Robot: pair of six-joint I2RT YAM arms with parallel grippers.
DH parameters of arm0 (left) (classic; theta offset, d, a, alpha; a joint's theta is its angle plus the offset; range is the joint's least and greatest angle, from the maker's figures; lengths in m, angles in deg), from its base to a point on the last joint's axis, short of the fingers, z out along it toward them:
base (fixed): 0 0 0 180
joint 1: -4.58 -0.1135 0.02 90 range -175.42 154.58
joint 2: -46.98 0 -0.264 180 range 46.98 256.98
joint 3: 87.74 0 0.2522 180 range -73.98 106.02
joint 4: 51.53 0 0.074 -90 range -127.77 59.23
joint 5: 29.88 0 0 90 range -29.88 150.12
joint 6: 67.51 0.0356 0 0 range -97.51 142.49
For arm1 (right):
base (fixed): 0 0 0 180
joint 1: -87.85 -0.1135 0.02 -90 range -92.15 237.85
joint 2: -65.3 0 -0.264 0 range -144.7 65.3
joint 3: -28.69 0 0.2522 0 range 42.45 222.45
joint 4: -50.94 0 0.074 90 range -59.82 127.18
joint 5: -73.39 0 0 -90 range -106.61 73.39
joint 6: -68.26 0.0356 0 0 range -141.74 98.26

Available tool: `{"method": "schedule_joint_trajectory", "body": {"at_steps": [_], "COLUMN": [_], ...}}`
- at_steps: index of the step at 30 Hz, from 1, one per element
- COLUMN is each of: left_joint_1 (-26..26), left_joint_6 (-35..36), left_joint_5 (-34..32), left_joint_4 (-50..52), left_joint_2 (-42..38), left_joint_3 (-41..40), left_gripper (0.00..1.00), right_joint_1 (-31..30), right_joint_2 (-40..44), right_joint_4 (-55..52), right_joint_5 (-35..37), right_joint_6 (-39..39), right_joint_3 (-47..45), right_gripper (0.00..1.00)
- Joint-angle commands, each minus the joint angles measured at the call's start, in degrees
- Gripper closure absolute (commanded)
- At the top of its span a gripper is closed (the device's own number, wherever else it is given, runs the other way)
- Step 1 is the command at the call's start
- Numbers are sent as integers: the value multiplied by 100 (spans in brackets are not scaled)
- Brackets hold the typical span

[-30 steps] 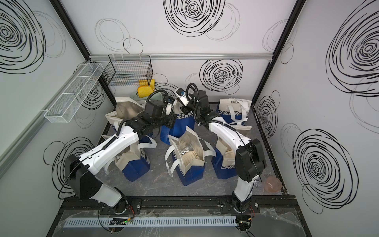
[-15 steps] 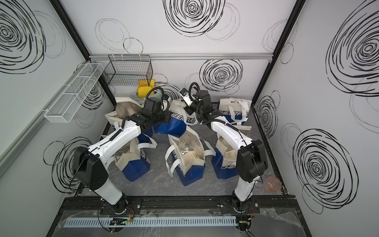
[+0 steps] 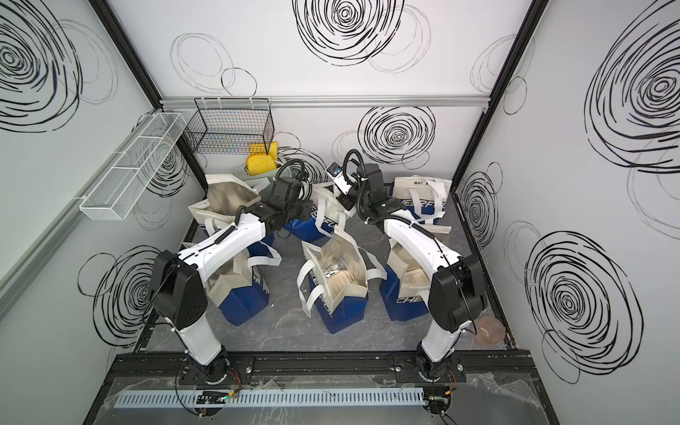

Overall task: Open the takeout bag
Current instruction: Open the takeout bag at the center of the board.

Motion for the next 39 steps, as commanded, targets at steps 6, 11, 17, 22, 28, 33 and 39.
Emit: {"method": "schedule_joint_trajectory", "body": {"at_steps": [6, 11, 17, 22, 28, 33, 39], "left_joint_1": [-268, -344, -319, -224, -72, 40, 178], "left_joint_6": [237, -154, -608, -672, -698, -615, -378], "left_joint_5": [-735, 499, 1130, 1225, 1223, 1162, 1058], "left_joint_4": [916, 280, -160, -338, -272, -224, -224], "left_joint_2": [26, -583, -1015, -1256, -1338, -1342, -1382], "left_joint_3": [-787, -1024, -894, -741, -386, -202, -258], "left_gripper": [100, 100, 100, 100, 100, 100, 100], "right_joint_1": [426, 417, 359, 356, 321, 219, 167], "right_joint_2": [486, 612, 760, 748, 703, 745, 652], "right_joint_4": [274, 211, 337, 425, 622, 596, 616], "right_joint_5": [433, -216, -948, -1374, -1858, -1911, -1826], "right_joint_6": [-314, 113, 948, 1344, 1905, 1996, 1918], "right_joint_3": [422, 252, -355, -570, -695, -812, -580], "right_gripper": [100, 100, 97, 82, 75, 72, 66]}}
